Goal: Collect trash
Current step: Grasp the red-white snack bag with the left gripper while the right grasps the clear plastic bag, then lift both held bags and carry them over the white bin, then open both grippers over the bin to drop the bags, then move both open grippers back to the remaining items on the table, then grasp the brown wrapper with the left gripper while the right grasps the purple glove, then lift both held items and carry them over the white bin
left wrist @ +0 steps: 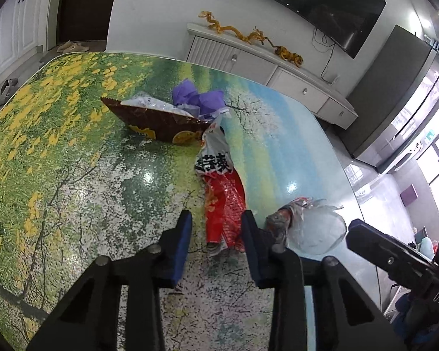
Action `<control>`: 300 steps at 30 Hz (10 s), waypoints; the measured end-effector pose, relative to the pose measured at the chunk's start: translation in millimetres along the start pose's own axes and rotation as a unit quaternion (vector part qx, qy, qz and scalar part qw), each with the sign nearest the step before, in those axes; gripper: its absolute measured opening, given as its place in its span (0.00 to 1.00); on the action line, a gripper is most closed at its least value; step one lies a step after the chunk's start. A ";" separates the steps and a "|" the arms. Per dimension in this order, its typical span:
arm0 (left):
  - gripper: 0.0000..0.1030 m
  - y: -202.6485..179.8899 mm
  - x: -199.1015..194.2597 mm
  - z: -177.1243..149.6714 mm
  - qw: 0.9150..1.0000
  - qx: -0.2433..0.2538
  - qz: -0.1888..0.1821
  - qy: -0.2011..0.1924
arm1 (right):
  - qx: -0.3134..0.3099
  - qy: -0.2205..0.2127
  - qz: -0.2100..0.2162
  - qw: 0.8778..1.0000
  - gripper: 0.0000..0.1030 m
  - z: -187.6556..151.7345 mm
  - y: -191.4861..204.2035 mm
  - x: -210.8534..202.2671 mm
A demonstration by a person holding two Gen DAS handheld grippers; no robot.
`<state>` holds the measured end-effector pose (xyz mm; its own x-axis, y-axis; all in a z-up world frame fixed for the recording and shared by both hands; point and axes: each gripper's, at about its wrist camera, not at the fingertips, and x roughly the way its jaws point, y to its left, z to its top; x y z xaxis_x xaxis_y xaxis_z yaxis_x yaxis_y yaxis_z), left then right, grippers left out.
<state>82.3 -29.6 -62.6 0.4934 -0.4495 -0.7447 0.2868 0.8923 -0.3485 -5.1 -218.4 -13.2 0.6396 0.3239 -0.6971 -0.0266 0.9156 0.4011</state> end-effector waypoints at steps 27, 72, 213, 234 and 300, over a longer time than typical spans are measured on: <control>0.12 22.1 -31.5 -12.6 0.999 -0.005 -0.002 -0.043 | -0.059 0.042 -0.023 0.997 0.12 -15.6 31.1 48.3; 0.13 -118.5 -235.2 -12.4 0.969 0.072 -0.017 -0.237 | -0.030 -0.246 -0.033 0.968 0.09 -24.9 22.6 -221.1; 0.59 55.3 38.8 71.4 0.980 -0.177 0.024 -0.082 | -0.071 -0.016 0.051 0.996 0.45 108.6 17.4 83.3; 0.26 95.3 15.8 64.6 0.976 -0.176 0.060 -0.115 | -0.090 0.040 0.047 0.994 0.41 101.3 45.1 162.8; 0.26 -237.1 -98.5 -33.2 0.979 0.105 0.042 -0.170 | 0.055 -0.234 -0.212 0.947 0.34 -49.8 -111.0 -187.9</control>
<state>-61.6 -195.6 74.5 0.7573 -0.3947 -0.5203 0.3783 0.9145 -0.1432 -160.5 -369.1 43.7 0.8459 -0.2326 -0.4799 0.3730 0.9012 0.2207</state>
